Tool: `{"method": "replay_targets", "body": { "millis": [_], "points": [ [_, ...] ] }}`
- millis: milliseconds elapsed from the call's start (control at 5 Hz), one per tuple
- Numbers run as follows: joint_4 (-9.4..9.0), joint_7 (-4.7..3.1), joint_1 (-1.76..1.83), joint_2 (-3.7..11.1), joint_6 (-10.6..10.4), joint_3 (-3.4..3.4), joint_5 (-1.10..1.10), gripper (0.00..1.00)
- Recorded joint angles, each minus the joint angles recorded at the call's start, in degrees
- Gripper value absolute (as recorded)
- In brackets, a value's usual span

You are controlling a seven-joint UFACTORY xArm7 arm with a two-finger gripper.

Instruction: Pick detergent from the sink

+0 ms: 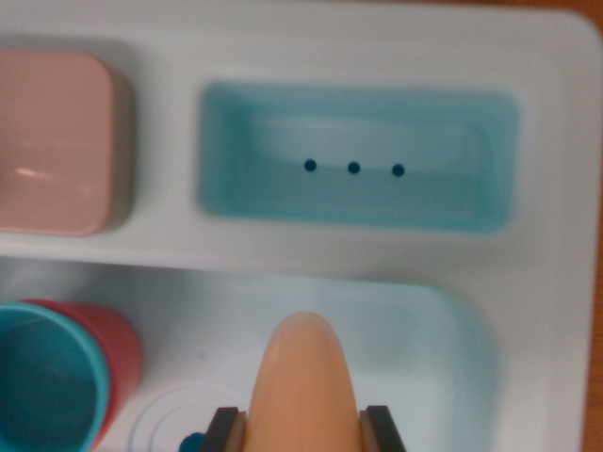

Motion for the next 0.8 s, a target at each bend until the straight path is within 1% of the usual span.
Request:
{"method": "replay_targets", "body": {
  "millis": [200, 400, 600, 800],
  "points": [
    [1.80, 0.20, 0.01, -0.52, 2.3, -0.04, -0.15, 1.00],
    [1.80, 0.20, 0.01, -0.52, 2.3, -0.04, -0.15, 1.00],
    [3.74, 0.41, 0.02, -1.08, 4.8, -0.09, -0.32, 1.00],
    [3.74, 0.41, 0.02, -1.08, 4.8, -0.09, -0.32, 1.00]
  ]
}}
